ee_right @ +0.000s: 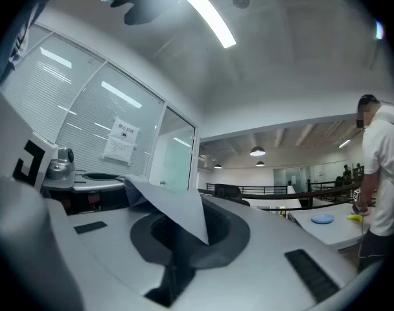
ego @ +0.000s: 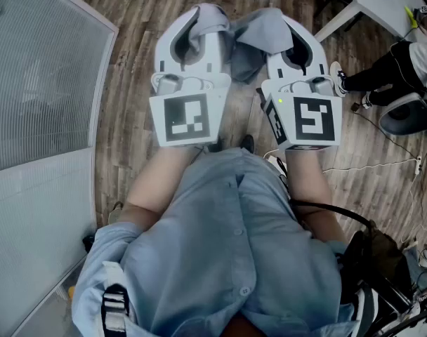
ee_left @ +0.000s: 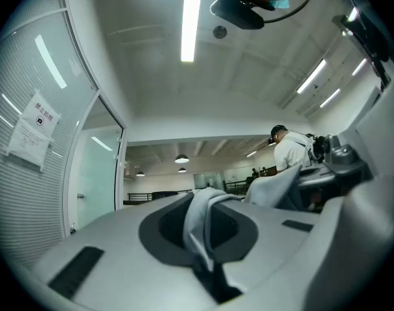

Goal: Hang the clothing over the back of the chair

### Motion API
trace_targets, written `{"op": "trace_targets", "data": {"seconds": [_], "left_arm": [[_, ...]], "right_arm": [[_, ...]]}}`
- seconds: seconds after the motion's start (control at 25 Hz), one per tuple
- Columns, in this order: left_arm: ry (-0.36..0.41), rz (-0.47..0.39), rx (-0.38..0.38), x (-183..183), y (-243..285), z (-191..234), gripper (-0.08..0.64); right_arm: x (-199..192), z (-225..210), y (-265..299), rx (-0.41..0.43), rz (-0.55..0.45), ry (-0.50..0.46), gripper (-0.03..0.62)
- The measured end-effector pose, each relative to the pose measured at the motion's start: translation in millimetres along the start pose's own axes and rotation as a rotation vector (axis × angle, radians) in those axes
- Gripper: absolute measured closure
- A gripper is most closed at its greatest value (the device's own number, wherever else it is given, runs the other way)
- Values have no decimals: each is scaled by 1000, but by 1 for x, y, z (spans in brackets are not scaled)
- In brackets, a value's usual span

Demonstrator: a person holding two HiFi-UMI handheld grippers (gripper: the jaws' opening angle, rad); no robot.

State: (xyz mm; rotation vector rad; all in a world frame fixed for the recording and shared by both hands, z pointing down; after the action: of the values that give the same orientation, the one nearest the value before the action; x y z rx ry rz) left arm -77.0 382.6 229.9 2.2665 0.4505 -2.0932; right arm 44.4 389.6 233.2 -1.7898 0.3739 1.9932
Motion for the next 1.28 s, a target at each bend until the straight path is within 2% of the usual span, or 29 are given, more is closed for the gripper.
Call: {"op": "trace_targets", "data": {"seconds": [0.28,0.48,0.68,0.96,1.28], "left_arm": [[10,-3,2,0,-1,-20,543],[20,-5,22,-5,-1,-51,543],[26,19,42,-22,5,-61,543],[16,62,58,-32,81,-29,543],[25,61,45,-54,169,15,543]], "right_arm": [[-2,-15,-12,10,-11,-2,577],[-13,-40,-31,26,-21,3,577],[-31,-58,-31,41,-37,58,577],[-34,-96,47,48,29,71,577],[-49,-121,145,52,32,64,577]]}}
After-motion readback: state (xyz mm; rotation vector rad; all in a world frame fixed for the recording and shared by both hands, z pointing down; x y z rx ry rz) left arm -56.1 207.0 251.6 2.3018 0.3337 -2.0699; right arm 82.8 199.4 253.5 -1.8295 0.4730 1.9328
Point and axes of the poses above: the fingertips, and each gripper's own axes: y forward along the fingers, z to its left, x out of its top, the point moved 4 cm from there along -y, backward along the fingers, and after that the axes turned 7 degrees about x, right-handed, at the moved point
